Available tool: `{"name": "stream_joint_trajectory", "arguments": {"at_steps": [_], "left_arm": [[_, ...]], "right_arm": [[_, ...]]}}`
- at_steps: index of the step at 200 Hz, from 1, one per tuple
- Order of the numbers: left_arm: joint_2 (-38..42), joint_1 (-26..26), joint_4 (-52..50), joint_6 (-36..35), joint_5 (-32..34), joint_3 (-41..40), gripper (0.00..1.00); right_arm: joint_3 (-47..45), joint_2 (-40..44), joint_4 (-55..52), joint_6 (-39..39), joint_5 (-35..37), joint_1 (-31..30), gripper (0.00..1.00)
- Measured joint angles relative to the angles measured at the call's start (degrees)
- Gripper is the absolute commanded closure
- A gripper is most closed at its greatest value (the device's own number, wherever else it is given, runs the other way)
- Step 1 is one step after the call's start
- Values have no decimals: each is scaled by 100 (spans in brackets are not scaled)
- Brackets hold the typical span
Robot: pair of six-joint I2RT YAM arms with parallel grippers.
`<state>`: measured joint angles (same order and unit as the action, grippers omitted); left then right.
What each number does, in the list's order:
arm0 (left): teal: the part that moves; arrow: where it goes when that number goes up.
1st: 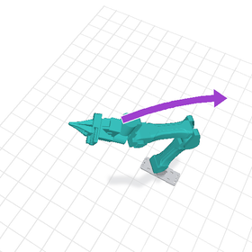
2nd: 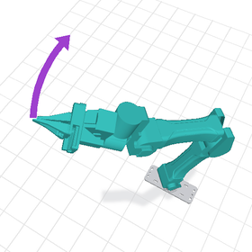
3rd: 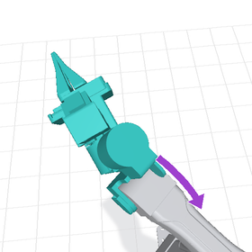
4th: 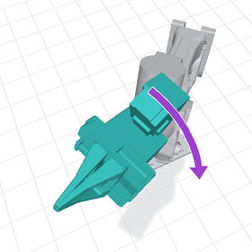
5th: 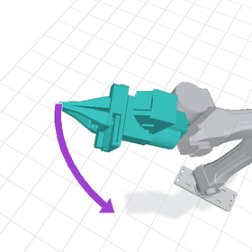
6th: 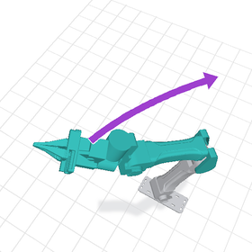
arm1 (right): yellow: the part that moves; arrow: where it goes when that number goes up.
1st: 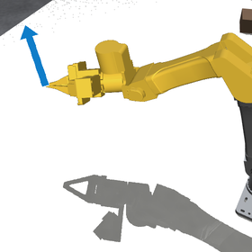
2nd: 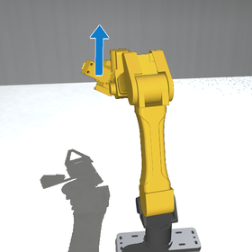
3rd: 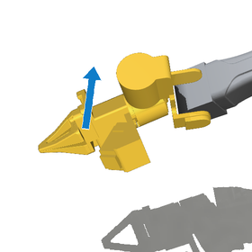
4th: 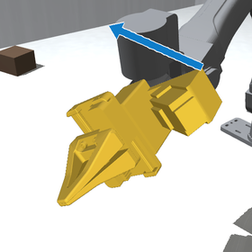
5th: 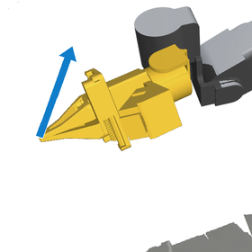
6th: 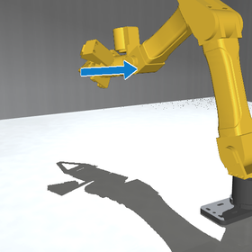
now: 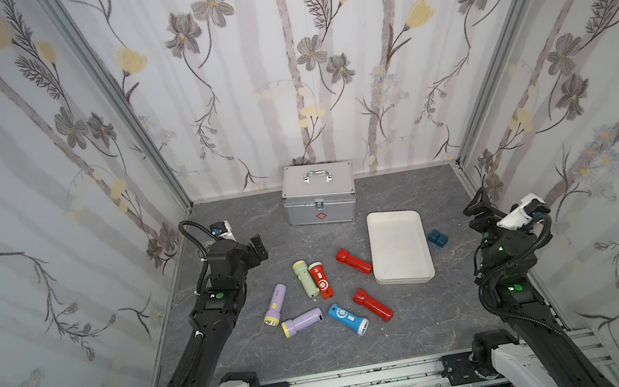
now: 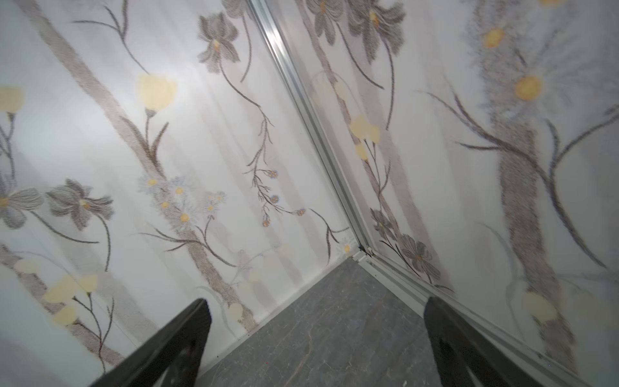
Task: Put the flashlights into the storage boxes
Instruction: Pick up the flashlight from the center of the board.
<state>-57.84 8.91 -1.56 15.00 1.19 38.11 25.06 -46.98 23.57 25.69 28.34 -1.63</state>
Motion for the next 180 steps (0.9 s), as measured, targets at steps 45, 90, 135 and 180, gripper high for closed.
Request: {"name": "stream_joint_trajectory", "arguments": {"at_steps": [45, 90, 135, 180], "left_arm": [[116, 4, -1139, 686, -450, -446, 0], [284, 9, -1729, 1104, -197, -496, 0], [625, -13, -1810, 1342, -15, -822, 0], [496, -39, -1836, 1458, 210, -824, 0]], "right_arm": [[-334, 579, -1224, 361, -809, -55, 0], [-201, 409, -1757, 170, -1488, -1248, 7], [431, -935, -2109, -2, -1670, -2776, 14], [1237, -2409, -2343, -195, -1993, -3832, 31]]}}
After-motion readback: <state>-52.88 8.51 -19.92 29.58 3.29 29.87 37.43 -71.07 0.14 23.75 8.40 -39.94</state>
